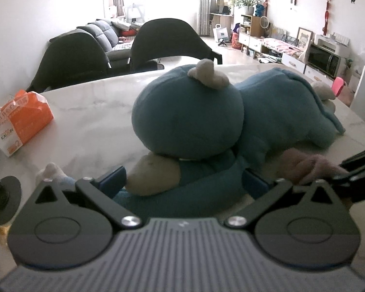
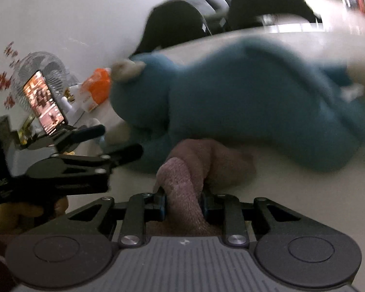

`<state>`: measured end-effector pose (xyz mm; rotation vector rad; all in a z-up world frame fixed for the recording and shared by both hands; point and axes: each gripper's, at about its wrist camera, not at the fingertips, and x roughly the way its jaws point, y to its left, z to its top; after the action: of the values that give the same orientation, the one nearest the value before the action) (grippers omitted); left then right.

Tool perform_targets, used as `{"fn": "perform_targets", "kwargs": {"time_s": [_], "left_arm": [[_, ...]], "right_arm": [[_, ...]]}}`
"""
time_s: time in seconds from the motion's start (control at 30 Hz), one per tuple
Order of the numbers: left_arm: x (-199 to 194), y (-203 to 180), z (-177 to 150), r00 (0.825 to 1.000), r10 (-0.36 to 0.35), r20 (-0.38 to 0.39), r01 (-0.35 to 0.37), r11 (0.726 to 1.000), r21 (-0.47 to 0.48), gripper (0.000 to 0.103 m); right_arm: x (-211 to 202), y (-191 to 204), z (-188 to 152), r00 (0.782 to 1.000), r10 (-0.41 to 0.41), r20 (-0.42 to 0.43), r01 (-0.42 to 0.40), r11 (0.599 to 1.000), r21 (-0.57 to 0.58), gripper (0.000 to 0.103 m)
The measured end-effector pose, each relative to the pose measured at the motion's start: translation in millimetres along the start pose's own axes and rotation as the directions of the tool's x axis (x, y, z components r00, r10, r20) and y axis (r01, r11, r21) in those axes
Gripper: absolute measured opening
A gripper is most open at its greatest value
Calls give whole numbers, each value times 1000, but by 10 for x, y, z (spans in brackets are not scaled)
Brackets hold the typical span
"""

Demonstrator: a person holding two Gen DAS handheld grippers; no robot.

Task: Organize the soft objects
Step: 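Wipe the towel along the plush neck and head with the right gripper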

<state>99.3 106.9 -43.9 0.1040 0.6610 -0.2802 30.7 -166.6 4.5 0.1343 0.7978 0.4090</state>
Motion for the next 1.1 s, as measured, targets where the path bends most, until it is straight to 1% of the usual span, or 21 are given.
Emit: {"fn": "perform_targets", "kwargs": {"time_s": [0.07,0.13,0.17,0.2,0.23,0.3,0.33,0.4,0.47,0.57,0.7,0.83,0.97,1.03,1.1], "left_arm": [[-13,8,4,1000,1,4,-1,1000,1,103],[-35,23,11,1000,3,12,-3,1000,-2,103],[-44,33,16,1000,5,15,-5,1000,-7,103],[-50,41,18,1000,6,17,-5,1000,-11,103],[-56,49,20,1000,6,20,-6,1000,-14,103],[-59,57,20,1000,8,21,-8,1000,-14,103],[-57,62,18,1000,10,21,-10,1000,-15,103],[-49,74,12,1000,11,18,-10,1000,-19,103],[-36,80,10,1000,13,15,-12,1000,-23,103],[-29,73,2,1000,15,11,-14,1000,-26,103],[-31,79,-8,1000,18,7,-18,1000,-21,103],[-25,125,-13,1000,27,3,-27,999,-35,103],[-8,139,-18,1000,31,-5,-31,999,-38,103],[0,129,-23,999,33,-10,-34,999,-33,103],[9,123,-24,999,37,-15,-37,999,-30,103]], "right_arm": [[-14,-6,-24,1000,15,-7,-15,1000,2,31],[-28,-13,-49,999,30,-14,-29,1000,5,39],[-36,-16,-61,999,37,-18,-37,999,6,46],[-43,-19,-73,999,44,-21,-44,999,7,51],[-50,-22,-85,998,52,-25,-52,999,8,52],[-64,-28,-110,997,67,-32,-66,998,11,58],[-95,-21,-116,998,66,-26,-66,998,-1,59],[-200,35,-113,999,51,3,-51,997,-63,60],[-258,127,-129,998,59,9,-58,990,-126,60],[-249,278,-163,996,92,-5,-92,975,-201,63],[-113,459,-228,993,104,-48,-114,955,-275,63],[61,536,-264,993,81,-90,-105,943,-315,62],[258,519,-319,990,22,-142,-69,937,-341,59],[316,508,-347,990,1,-139,-51,933,-357,59],[295,506,-287,993,4,-121,-46,937,-346,59]]}}
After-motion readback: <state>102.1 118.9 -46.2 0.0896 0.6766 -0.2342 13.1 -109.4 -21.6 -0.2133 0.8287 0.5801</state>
